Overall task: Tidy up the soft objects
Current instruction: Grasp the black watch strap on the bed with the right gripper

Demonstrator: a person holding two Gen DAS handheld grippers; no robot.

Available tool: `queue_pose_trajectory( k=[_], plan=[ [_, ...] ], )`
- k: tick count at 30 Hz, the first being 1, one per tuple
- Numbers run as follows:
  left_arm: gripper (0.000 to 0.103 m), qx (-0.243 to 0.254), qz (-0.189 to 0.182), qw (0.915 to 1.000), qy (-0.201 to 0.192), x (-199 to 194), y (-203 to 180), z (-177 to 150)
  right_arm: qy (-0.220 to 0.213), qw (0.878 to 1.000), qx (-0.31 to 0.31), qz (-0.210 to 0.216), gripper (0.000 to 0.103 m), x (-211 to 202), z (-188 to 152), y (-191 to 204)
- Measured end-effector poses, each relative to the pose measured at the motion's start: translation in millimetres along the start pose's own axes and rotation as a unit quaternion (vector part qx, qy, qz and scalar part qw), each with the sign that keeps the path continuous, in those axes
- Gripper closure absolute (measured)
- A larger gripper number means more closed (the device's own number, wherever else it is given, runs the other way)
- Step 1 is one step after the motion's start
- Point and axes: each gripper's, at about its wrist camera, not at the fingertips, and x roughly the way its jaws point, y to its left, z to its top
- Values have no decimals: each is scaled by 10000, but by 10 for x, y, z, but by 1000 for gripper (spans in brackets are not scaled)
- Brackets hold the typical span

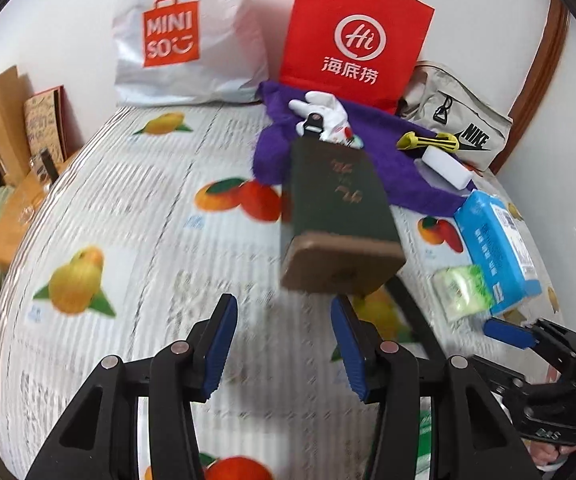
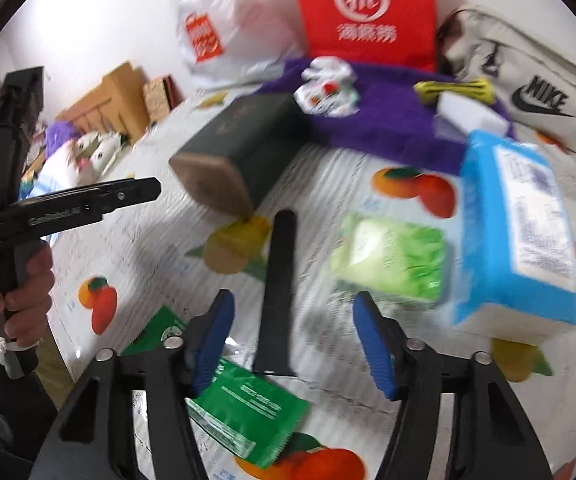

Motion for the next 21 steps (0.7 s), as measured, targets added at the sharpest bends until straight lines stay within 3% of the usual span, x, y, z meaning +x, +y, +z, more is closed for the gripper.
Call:
queue_pose_trajectory(
  k=[4, 7, 10, 15, 21],
  plan=[
    [56, -122, -46, 9999, 15, -10, 118, -112, 221, 9997, -104, -14, 47, 228, 26, 83],
    [56, -205, -52, 9998, 36, -8, 188, -177, 270, 9993, -248, -87, 57, 364, 46, 156],
    [56, -298, -96, 9995, 36, -21, 257, -214, 176, 9972, -586, -425, 76, 438, 70, 241],
    [54, -374, -282, 9989, -47, -77, 308, -224, 406, 9972, -505, -380, 77, 444, 118, 196],
    [53, -435, -303, 9986, 40, -31, 323, -274, 244, 9963, -637, -522, 76, 463, 96, 253]
  ],
)
